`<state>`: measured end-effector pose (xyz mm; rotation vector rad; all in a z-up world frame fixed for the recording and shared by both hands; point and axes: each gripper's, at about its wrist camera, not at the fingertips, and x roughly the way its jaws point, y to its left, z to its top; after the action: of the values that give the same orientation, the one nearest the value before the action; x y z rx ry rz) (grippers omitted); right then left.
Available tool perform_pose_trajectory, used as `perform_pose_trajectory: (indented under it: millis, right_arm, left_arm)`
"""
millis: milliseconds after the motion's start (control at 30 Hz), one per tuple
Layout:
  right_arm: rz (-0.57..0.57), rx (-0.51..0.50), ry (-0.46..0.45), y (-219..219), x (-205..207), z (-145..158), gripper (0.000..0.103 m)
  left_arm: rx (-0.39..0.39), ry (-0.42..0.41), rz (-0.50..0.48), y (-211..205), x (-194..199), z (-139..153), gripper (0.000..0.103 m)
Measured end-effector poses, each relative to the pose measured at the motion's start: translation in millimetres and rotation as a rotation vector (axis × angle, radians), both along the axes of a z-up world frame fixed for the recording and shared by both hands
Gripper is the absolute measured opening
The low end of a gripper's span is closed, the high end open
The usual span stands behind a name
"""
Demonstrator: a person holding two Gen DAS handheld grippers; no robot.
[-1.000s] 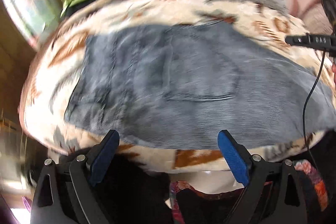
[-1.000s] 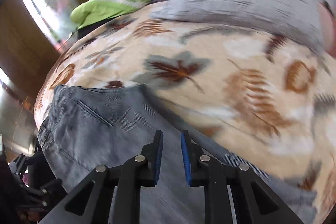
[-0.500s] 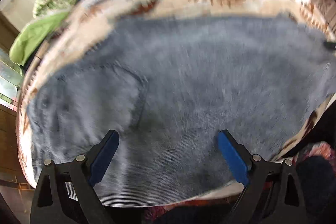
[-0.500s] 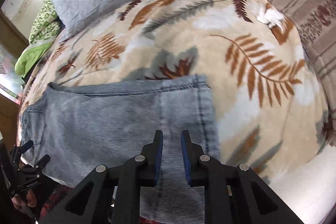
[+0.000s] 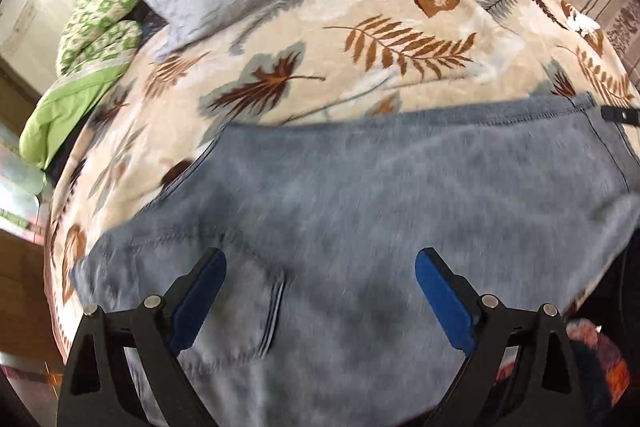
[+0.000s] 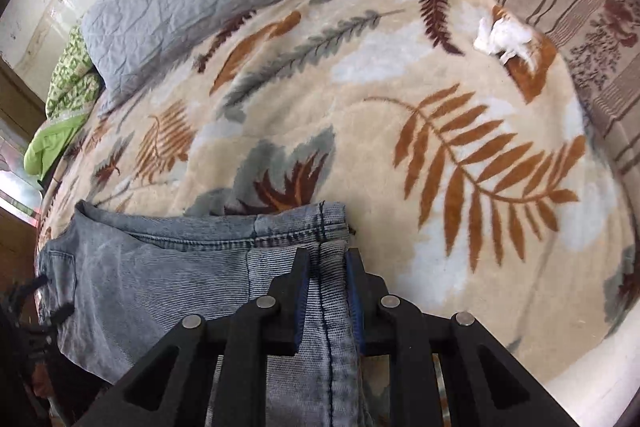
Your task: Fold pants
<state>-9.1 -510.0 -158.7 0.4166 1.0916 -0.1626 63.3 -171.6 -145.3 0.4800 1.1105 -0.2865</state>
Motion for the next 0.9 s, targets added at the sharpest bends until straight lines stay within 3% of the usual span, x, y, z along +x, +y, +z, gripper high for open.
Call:
perform_pose_trajectory:
  millis: [100, 267, 433, 667, 900]
  right_arm:
    - [0.004, 0.007, -0.018, 1.0, 1.5, -3.6, 0.022]
    - [0.047, -0.039, -0.096, 7.7, -3.5, -0.1, 0.014]
    - [0.05, -0.108, -0.165, 12.8, 2.9, 12.4, 0.013]
    - [-0.011, -0.078, -0.195, -5.8, 13.0, 9.7, 0.013]
    - [-0.04, -0.119, -0.174, -10.1, 19.2, 2.3, 0.01]
  left_arm:
    - [-0.002, 0.034, -0.009, -16.9, 18.5, -13.0, 0.096]
    - [0.031, 0.021, -0.068, -51.4, 26.5, -31.2, 0.096]
    - [0.061, -0.001, -0.085, -69.9, 40.9, -37.8, 0.097]
    - [0.087, -0.072, -0.026, -82.1, 56.9, -33.6, 0.096]
    - [0.117, -0.15, 0.035, -80.9, 65.3, -38.1, 0.096]
